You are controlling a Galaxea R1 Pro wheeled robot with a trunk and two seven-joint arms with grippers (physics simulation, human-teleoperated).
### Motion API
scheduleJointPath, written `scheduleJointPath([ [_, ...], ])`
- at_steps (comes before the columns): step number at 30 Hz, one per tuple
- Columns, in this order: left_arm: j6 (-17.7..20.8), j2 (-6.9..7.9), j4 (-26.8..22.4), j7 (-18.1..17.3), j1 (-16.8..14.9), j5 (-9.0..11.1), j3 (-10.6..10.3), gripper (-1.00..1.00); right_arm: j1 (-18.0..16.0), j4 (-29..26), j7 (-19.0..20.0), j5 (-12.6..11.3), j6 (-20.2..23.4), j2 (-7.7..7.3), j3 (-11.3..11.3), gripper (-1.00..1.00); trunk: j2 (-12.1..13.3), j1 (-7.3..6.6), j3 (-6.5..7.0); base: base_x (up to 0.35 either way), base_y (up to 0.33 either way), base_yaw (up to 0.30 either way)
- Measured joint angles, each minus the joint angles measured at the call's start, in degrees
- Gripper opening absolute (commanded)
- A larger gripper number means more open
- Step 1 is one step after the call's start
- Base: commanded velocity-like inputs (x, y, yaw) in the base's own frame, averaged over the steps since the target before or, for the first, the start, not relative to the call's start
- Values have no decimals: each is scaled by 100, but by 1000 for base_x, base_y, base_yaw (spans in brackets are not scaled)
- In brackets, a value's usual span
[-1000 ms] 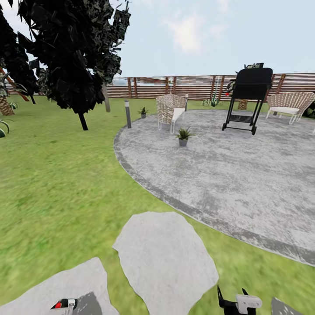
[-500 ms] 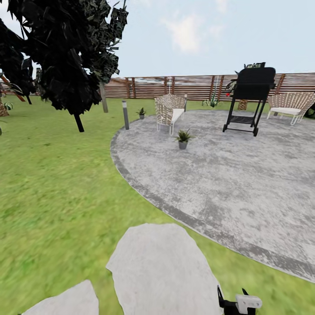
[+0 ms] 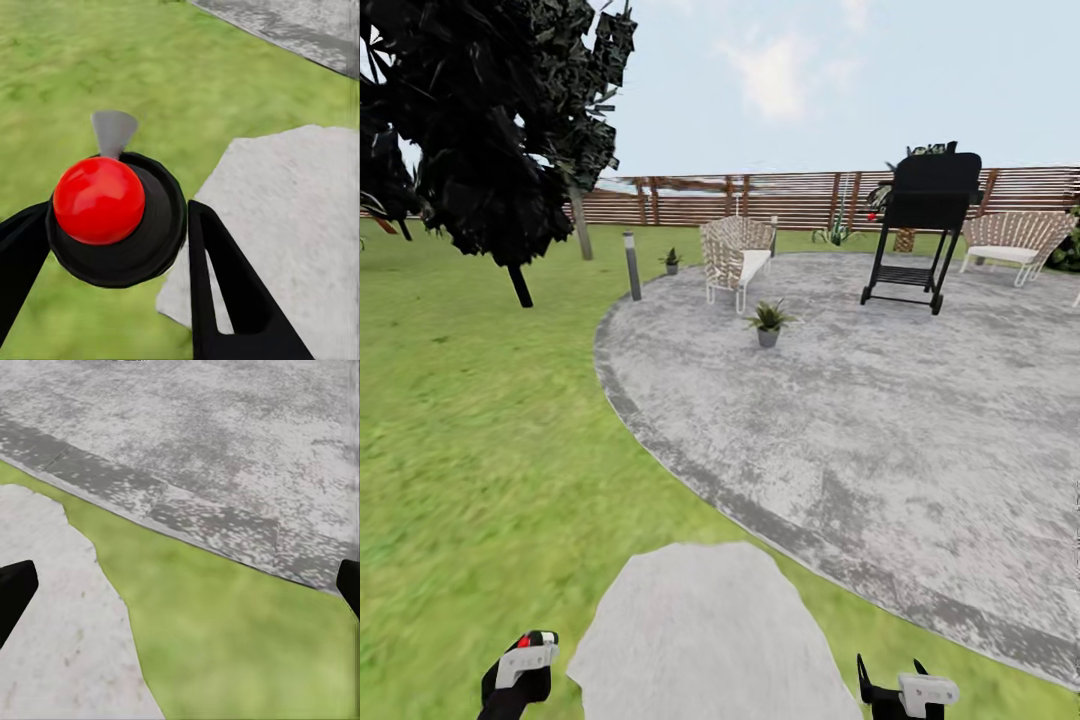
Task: Pick up the pesticide atomizer in the garden and spray insectifuge to fully cover both potted plants in the garden.
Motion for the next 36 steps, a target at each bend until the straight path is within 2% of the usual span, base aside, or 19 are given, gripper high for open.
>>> scheduleJointPath([
  [13,0,0,1,0,-9,-1,3,-100,-1,1,-1,-1,-1,0,-3,100,0,0,-60,340,-43,-113],
  [36,-9,0,25,0,-8,0,8,-100,-1,2,-1,0,-1,0,-3,100,0,0,-62,339,-122,-1],
])
